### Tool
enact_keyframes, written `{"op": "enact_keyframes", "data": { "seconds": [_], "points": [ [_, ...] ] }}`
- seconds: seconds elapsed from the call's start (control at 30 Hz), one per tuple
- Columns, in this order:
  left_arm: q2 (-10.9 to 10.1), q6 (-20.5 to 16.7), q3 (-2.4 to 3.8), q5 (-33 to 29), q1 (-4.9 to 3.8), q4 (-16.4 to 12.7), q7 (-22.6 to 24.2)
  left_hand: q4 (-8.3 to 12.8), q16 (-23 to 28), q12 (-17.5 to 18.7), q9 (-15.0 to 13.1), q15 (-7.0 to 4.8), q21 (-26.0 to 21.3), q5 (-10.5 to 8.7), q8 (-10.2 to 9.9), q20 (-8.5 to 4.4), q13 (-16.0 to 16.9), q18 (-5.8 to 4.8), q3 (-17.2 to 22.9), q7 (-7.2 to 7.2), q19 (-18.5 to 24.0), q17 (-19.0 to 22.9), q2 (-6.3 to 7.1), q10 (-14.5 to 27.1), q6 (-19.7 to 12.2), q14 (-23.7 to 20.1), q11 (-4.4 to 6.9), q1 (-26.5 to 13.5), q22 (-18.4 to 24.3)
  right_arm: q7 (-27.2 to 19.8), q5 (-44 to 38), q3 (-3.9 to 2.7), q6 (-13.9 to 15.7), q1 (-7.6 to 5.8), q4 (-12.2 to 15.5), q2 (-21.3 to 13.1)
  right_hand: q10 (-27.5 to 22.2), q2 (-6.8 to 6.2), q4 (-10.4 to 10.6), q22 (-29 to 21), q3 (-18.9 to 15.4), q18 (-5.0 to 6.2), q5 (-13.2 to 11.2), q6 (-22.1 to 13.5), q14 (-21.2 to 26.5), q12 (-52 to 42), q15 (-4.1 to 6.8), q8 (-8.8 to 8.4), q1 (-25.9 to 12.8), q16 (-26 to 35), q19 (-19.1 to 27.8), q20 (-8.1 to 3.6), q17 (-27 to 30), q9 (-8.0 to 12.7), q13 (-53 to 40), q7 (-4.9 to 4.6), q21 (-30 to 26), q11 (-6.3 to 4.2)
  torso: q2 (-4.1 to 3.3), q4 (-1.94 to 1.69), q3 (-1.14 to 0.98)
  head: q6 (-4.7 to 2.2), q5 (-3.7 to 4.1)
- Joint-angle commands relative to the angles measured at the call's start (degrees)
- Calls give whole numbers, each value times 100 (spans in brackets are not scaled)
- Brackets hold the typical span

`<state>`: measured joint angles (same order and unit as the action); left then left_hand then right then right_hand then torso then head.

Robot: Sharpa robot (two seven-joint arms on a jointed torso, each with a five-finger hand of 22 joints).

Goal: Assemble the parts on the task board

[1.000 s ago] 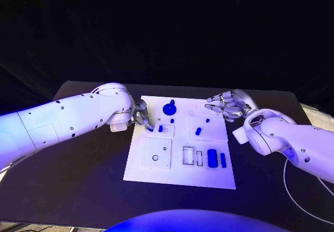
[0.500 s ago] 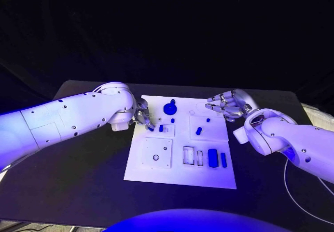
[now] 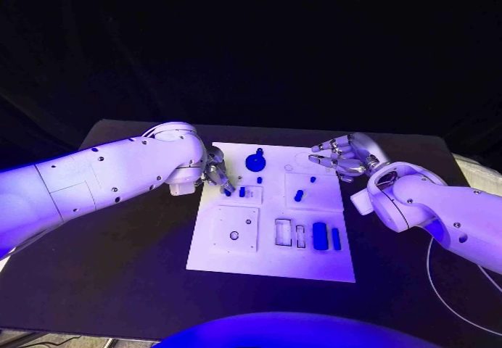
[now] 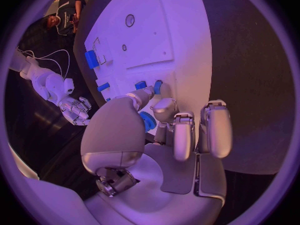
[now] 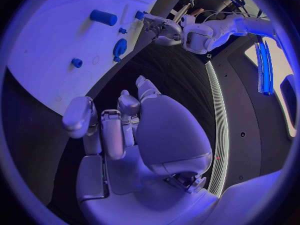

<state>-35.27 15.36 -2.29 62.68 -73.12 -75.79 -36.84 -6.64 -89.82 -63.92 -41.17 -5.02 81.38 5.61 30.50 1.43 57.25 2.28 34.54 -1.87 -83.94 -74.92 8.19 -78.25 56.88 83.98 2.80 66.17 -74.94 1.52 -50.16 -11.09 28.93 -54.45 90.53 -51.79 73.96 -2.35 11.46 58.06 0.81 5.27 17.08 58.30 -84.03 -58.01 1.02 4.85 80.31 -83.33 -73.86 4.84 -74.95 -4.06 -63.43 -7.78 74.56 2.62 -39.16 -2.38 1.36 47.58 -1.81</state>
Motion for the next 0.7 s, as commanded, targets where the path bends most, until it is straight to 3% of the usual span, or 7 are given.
{"op": "enact_keyframes", "data": {
  "seconds": [0.03, 0.5, 0.7],
  "points": [
    [46, 179, -9, -78, 18, -11, 22, 207, -18, -53, 15, -45, 48, 14, 38, -39, 49, 6, 157, 94, -185, -1508, 4, -64, 154, 602, -2, -82, -764, -42, -14, 0, -71, 4, 11, 1, -30, 45, 42, -5, 7, 108, 22, 18, -361, 27, 44, -15, -24, 22, 43, -13, -476, 9, 5, -5, -35, 13, -1, 0, 2, 3, 0],
    [98, 120, -9, 69, 18, 92, -4, 86, -18, -96, 58, -68, 73, 10, 23, -64, 109, -2, -151, 121, -203, -1508, -6, -98, 250, 602, 21, -323, -799, -46, -5, 0, -74, 5, 11, -1, -33, 46, 43, -13, 6, 109, 26, 17, -359, 32, 44, -16, -23, 27, 47, -13, -468, 10, 11, -5, -41, 13, -3, -1, 2, 5, 12],
    [115, 125, -10, 105, 19, 160, -24, -74, -18, -97, 88, -71, 78, 6, 7, -69, 122, -6, -514, 126, -209, -1508, 46, -97, 302, 602, 23, -543, -815, -48, -3, 0, -75, 6, 9, -2, -37, 46, 43, -18, 6, 110, 28, 17, -359, 39, 44, -16, -23, 30, 49, -13, -465, 10, 17, -5, -43, 13, 3, -3, 2, 16, 19]
  ]
}}
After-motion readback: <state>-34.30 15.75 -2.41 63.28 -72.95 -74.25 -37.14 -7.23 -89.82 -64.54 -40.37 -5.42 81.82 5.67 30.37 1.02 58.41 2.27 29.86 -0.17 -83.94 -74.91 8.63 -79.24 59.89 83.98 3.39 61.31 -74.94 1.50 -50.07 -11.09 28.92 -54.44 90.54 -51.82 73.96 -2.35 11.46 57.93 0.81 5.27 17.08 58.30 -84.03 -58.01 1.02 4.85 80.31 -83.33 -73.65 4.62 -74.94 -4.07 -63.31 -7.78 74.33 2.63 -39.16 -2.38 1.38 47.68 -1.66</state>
